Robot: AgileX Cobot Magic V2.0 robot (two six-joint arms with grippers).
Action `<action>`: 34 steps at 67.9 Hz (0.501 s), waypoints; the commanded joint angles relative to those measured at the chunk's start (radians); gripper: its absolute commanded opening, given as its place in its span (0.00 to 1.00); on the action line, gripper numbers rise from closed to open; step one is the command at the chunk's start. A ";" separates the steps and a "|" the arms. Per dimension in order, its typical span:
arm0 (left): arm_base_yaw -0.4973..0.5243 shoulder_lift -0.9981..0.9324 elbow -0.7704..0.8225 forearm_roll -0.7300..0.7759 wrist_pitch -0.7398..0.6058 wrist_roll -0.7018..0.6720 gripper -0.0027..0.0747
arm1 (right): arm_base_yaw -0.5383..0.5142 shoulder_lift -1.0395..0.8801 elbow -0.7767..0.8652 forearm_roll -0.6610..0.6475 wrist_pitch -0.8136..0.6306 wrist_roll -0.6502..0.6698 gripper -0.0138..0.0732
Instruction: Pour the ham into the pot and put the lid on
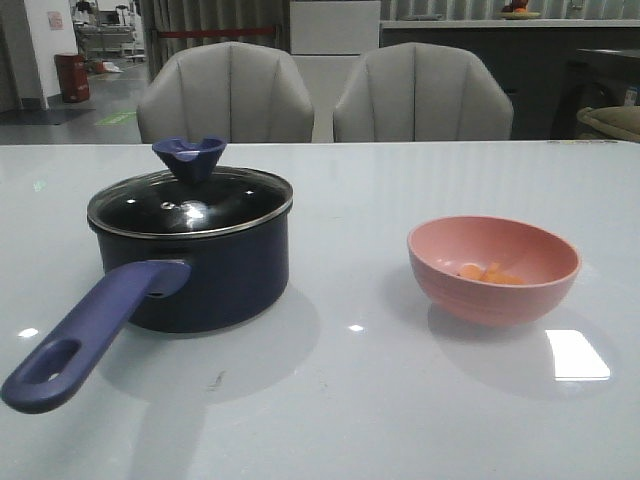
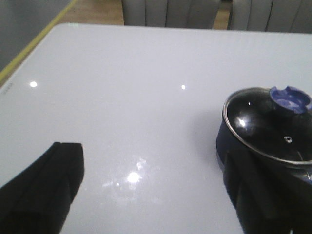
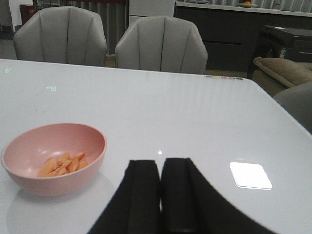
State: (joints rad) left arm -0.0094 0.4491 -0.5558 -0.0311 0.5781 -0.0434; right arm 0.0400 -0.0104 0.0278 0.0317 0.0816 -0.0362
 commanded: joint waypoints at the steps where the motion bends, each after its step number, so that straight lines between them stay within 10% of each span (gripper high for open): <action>1: -0.027 0.127 -0.120 -0.005 0.010 -0.005 0.86 | -0.006 -0.020 -0.006 -0.010 -0.082 0.000 0.35; 34: -0.143 0.716 -0.566 -0.095 0.131 -0.005 0.86 | -0.007 -0.020 -0.006 -0.010 -0.082 0.000 0.35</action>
State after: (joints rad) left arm -0.1002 1.0998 -1.0354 -0.1039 0.7433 -0.0434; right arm 0.0400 -0.0104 0.0278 0.0317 0.0816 -0.0362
